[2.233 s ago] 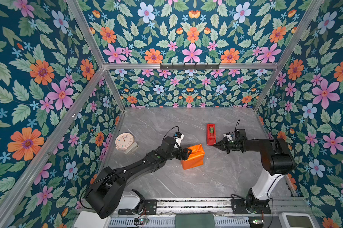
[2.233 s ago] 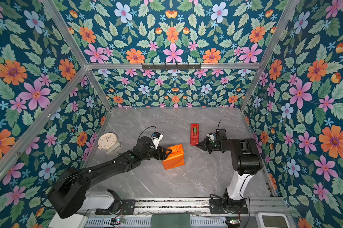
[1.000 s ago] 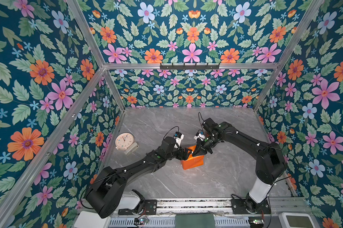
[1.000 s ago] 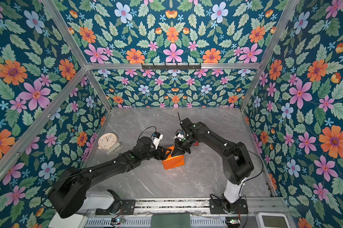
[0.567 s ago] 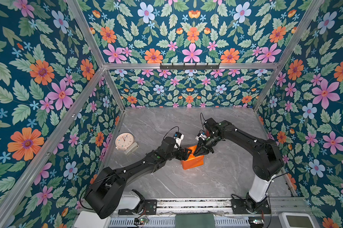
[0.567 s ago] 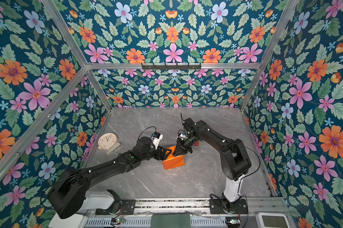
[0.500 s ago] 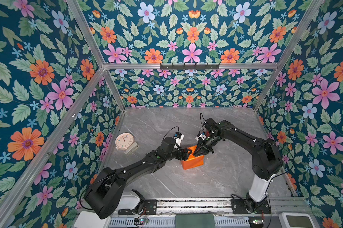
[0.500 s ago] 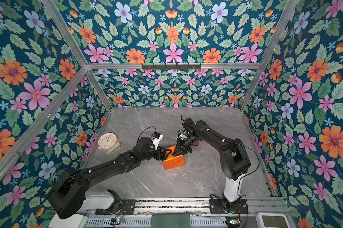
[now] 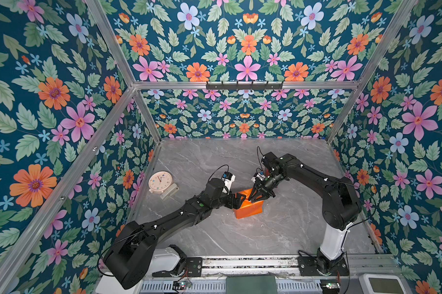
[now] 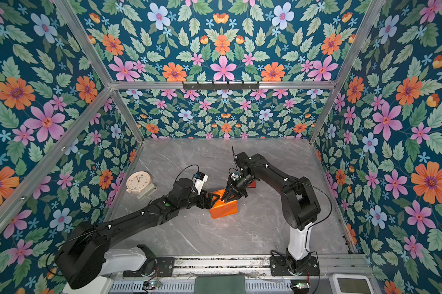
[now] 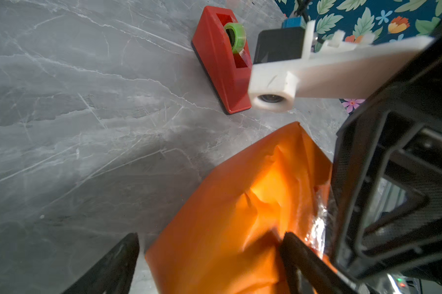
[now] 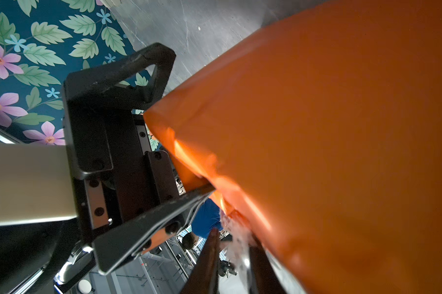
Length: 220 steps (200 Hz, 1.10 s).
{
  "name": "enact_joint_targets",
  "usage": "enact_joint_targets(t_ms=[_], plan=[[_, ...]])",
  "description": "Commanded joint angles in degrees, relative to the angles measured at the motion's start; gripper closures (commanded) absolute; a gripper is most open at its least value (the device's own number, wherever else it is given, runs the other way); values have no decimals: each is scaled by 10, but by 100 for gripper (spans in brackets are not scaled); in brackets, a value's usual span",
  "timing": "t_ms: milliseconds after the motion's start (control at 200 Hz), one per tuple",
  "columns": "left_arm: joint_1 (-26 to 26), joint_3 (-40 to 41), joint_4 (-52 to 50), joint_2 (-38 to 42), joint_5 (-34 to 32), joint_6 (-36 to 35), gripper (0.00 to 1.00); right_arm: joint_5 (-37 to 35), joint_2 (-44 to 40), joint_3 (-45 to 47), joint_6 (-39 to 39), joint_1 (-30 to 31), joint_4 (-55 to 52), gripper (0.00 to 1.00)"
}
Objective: Wrap a gift box in wrapping paper
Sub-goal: Stick the wrapping paper to the gift box.
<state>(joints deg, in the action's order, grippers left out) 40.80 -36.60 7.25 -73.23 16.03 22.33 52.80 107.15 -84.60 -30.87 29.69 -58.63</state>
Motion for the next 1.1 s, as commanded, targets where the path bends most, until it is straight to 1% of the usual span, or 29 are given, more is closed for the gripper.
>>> enact_joint_targets(t_ms=[0, 95, 215, 435, 655, 865, 1095], plan=[[1, -8, 5, -7, 13, 0, 10, -73, 8, 2, 3, 0, 0, 77], [1, -13, 7, -16, 17, 1, 10, -40, 9, 11, -14, -2, 24, 75], [1, -6, 14, -15, 16, 3, 10, 2, 5, 34, -55, -14, 69, 73], [1, 1, 41, -12, 28, 17, 10, 37, 2, 53, -88, -22, 105, 67], [1, 28, 108, 4, 51, 52, 7, 36, 2, 64, -90, -24, 113, 66], [1, 27, 119, -12, 44, 65, 6, 34, 1, 65, -83, -24, 108, 66], [1, 39, 174, -23, 63, 105, 3, 34, -1, 67, -81, -24, 110, 66]])
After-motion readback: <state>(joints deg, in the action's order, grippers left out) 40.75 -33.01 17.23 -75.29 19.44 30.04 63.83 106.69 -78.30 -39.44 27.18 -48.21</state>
